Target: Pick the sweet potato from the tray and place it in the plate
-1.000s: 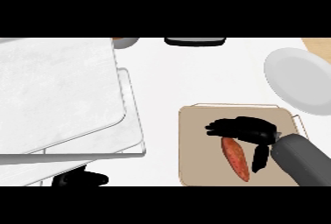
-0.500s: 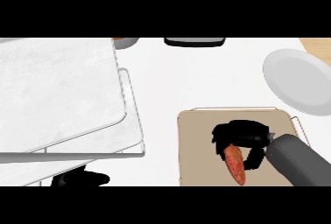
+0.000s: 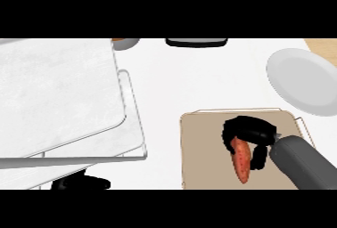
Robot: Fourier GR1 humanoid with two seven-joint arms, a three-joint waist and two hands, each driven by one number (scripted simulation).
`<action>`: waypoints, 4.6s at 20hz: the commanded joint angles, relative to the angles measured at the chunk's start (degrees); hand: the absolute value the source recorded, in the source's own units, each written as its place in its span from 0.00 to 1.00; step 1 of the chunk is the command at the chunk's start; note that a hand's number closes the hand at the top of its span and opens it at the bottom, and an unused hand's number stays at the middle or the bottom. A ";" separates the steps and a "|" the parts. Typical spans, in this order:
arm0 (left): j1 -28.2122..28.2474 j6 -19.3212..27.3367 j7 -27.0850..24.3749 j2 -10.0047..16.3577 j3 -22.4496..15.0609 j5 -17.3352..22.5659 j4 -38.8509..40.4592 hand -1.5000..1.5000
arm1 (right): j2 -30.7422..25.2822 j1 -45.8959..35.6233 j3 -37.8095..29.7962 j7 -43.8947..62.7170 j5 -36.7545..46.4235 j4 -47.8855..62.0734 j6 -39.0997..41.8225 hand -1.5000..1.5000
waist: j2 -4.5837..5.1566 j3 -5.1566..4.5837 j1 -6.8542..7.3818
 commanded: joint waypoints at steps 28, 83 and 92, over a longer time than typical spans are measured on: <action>-11.62 2.27 5.77 2.63 8.70 4.70 0.57 0.50 | -1.27 -13.27 -37.49 50.26 -2.45 10.89 -43.12 1.00 | 0.62 0.97 -0.49; -13.54 2.33 2.81 1.87 5.99 4.32 5.21 0.50 | -18.13 -10.48 -65.64 5.86 -30.69 41.87 2.55 0.00 | 1.28 1.13 1.24; -14.72 2.44 4.67 3.13 6.89 4.79 3.83 0.50 | -22.66 -8.79 -66.33 5.93 -30.60 43.91 3.37 0.00 | 1.11 1.16 1.23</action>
